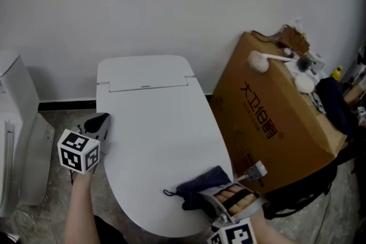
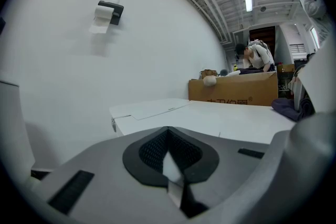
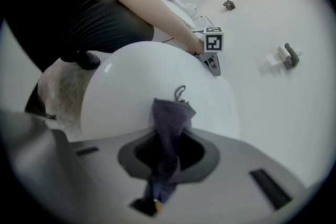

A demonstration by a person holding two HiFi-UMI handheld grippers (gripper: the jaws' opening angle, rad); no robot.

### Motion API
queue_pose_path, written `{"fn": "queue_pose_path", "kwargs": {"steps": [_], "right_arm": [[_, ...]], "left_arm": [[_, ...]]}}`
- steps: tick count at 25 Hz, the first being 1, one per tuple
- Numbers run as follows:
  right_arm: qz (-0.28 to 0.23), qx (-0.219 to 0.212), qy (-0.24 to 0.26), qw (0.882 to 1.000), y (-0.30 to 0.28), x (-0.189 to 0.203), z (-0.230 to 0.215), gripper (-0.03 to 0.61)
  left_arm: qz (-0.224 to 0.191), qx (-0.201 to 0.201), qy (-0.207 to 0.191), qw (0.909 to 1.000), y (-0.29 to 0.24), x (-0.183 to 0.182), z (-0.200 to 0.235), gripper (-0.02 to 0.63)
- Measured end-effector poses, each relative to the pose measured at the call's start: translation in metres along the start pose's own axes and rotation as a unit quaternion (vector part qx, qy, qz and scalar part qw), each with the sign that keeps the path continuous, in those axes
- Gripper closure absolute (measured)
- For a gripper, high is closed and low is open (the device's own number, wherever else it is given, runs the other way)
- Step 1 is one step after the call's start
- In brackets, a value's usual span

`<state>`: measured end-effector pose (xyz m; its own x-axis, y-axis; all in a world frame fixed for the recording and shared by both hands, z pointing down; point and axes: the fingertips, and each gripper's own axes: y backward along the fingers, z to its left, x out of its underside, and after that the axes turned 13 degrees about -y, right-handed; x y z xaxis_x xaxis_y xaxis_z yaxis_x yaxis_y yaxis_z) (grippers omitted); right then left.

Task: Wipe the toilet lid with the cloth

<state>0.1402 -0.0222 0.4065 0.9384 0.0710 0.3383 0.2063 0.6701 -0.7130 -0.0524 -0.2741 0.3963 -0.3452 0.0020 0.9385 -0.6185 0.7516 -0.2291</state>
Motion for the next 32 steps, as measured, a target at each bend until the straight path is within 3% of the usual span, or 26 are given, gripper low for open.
{"fn": "queue_pose_path", "kwargs": {"steps": [7, 17, 22, 28, 32], "right_arm": [[-0.006, 0.008, -0.005, 1.0, -0.003, -0.007, -0.022, 0.515], [-0.025, 0.077, 0.027, 0.996, -0.09, -0.077, -0.157, 0.515], [-0.012, 0.111, 0.043, 0.993, -0.141, -0.101, -0.219, 0.515], [0.029, 0.122, 0.093, 0.988, -0.196, -0.116, -0.245, 0.514], [0.053, 0.124, 0.101, 0.986, -0.227, -0.116, -0.258, 0.514]], "left_arm": [[-0.004, 0.003, 0.004, 1.0, -0.002, 0.0, -0.003, 0.597], [-0.01, 0.003, 0.009, 0.9999, -0.003, -0.002, -0.003, 0.597], [-0.006, 0.001, 0.006, 1.0, -0.004, -0.001, -0.003, 0.598], [-0.017, 0.003, 0.014, 0.9998, -0.004, -0.003, -0.004, 0.598], [-0.017, -0.006, 0.016, 0.9997, -0.005, -0.001, -0.001, 0.597]]}}
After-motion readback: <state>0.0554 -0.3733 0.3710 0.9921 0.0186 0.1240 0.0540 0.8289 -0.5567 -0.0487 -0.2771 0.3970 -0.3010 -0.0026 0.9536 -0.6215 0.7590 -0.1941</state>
